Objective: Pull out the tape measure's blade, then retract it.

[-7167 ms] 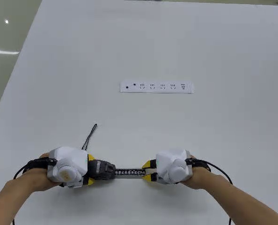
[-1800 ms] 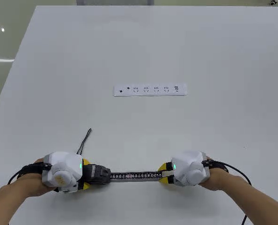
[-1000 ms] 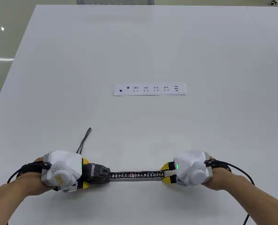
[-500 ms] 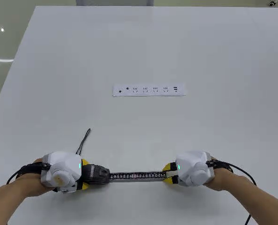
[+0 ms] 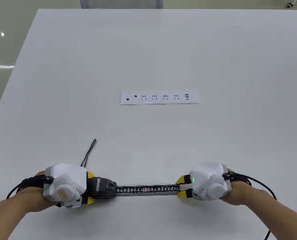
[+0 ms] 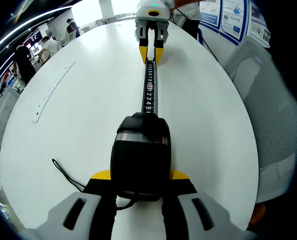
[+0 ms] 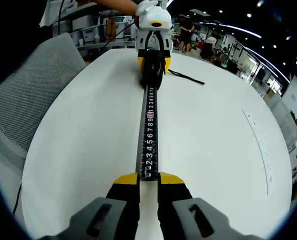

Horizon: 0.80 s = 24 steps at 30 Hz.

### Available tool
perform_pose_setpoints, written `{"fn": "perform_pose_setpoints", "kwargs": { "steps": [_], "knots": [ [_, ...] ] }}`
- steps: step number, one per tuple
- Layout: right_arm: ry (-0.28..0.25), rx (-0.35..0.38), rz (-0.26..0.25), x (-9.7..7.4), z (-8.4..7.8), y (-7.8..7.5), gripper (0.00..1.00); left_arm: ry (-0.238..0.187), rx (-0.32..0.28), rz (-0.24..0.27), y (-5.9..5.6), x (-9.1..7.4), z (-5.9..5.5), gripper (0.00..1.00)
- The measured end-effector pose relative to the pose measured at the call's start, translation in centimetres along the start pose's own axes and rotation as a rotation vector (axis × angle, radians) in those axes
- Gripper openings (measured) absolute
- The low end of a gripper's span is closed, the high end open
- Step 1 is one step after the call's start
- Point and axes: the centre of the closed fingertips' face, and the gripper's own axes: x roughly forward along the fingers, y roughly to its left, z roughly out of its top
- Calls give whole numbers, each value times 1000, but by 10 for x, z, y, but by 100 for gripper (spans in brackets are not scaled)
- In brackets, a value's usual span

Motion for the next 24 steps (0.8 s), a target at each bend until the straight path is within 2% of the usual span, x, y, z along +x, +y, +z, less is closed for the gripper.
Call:
{"fn": "perform_pose_setpoints", "kwargs": {
  "steps": [10,24],
  "knots": [
    [5,0,0,-1,-6,0,11,1,0,-1,2,4,-6,29],
    [15,1,-4,-6,-12,1,11,5,2,-1,1,3,-4,29]
  ]
}}
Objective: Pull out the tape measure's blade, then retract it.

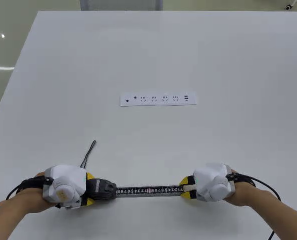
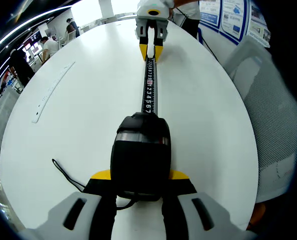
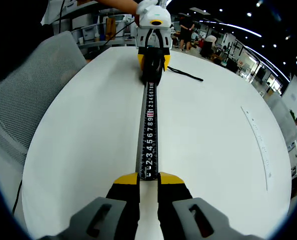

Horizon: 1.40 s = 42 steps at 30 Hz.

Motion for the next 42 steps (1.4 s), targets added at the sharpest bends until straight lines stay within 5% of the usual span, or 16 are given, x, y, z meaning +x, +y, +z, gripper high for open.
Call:
{"fn": "perform_pose_setpoints", "kwargs": {
  "steps": [42],
  "knots": [
    [23,2,-11,-17,-15,1,11,10,2,-2,0,-2,2,29]
  ]
}}
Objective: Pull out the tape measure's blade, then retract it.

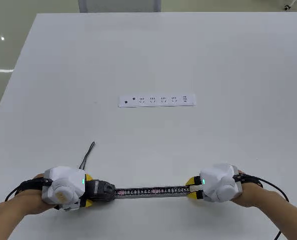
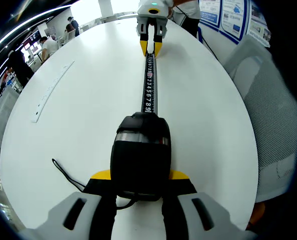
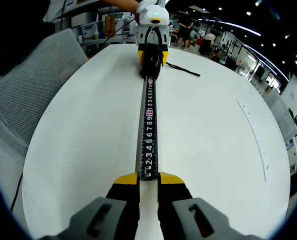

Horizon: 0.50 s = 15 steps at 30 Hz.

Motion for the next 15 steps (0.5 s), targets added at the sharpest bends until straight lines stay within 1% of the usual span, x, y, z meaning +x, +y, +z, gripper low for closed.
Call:
{"fn": "perform_pose_setpoints", "kwargs": {
  "steps": [1,5,7,11,15],
  "knots": [
    [0,1,-1,3,-4,-1,11,0,0,0,0,0,0,29],
    [2,2,0,-1,-3,0,11,1,0,0,0,1,-1,29],
    [4,2,-1,2,-7,-1,11,1,-1,0,0,2,-2,29],
    [7,3,-1,-5,-2,0,11,2,0,-1,1,3,-4,29],
    [9,3,-1,1,-11,-1,11,4,1,0,1,3,-5,29]
  ]
}}
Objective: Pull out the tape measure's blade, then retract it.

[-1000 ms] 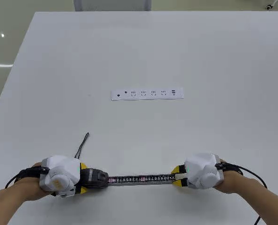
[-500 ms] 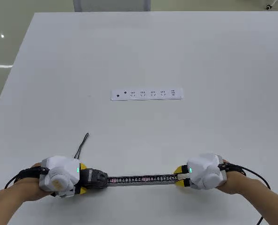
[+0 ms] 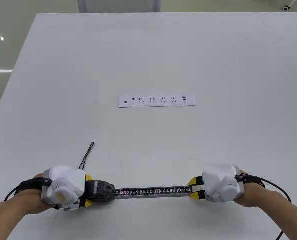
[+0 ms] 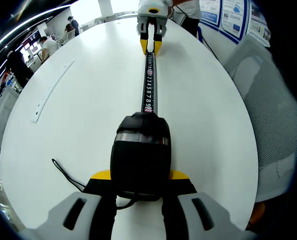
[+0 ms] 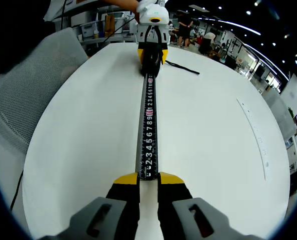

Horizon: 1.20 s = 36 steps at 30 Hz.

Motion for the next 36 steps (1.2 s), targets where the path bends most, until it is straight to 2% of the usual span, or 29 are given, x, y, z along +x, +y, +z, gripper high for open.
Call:
{"fn": "perform_pose_setpoints", "kwargs": {
  "steps": [5,12,16,18,20,22,30,36],
  "knots": [
    [3,1,-1,-4,1,0,11,3,1,0,0,0,0,29],
    [8,2,2,1,-4,1,11,12,3,-2,0,0,1,29],
    [16,-1,10,-7,4,3,12,18,3,-5,-1,-1,2,30],
    [21,-1,12,-1,-1,2,12,22,3,-8,-1,-1,3,30],
    [25,-7,20,-6,5,4,12,26,2,-10,-1,-1,4,30],
    [32,-10,23,0,-2,3,13,31,2,-14,-1,0,3,30],
    [39,-14,17,-4,2,3,14,42,8,-14,-1,0,2,30],
    [45,-19,15,0,-3,2,16,58,30,-16,-1,0,3,31]
  ]
}}
